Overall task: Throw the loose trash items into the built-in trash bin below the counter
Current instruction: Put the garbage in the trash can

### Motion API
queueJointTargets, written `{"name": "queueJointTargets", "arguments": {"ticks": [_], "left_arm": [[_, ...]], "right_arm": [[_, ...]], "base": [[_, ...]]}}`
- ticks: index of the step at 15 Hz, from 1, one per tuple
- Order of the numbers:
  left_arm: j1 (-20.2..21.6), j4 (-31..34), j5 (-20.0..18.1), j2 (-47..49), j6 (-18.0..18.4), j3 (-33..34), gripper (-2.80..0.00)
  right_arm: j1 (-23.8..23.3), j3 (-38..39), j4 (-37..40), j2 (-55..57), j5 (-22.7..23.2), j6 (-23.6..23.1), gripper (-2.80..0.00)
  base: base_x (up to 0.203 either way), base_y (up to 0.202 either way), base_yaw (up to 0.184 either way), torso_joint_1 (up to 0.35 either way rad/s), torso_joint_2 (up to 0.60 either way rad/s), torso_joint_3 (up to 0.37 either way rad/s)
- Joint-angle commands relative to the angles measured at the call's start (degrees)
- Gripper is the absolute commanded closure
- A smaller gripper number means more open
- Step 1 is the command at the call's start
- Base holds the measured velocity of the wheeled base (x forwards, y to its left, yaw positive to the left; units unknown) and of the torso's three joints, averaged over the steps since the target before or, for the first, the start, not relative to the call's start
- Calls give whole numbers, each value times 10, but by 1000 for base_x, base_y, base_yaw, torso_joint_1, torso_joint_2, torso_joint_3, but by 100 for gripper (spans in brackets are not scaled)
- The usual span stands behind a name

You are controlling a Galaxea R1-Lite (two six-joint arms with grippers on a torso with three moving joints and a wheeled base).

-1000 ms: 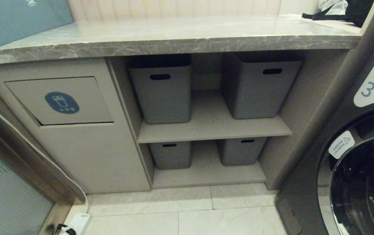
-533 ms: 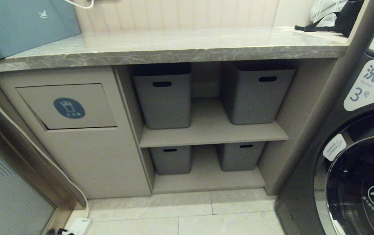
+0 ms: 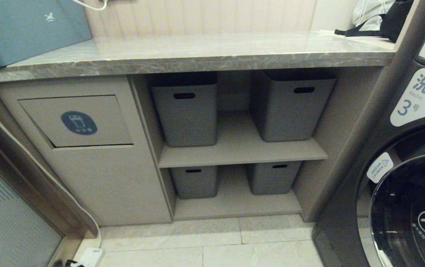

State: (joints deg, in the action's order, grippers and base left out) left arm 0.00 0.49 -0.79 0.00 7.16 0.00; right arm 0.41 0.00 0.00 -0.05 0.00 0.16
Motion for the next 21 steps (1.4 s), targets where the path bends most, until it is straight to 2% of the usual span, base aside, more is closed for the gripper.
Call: {"name": "queueJointTargets", "arguments": {"ticks": [1,18,21], "left_arm": [[0,0,0,1,1,1,0],[0,-1,0,1,-2,1,0],[0,0,3,1,-19,1,0]], "right_arm": [[0,0,0,0,0,0,0],[0,0,0,0,0,0,0],[0,0,0,0,0,1,0]], "base": [[0,0,0,0,0,0],[190,0,-1,3,3,3],[71,0,1,6,2,1]]}}
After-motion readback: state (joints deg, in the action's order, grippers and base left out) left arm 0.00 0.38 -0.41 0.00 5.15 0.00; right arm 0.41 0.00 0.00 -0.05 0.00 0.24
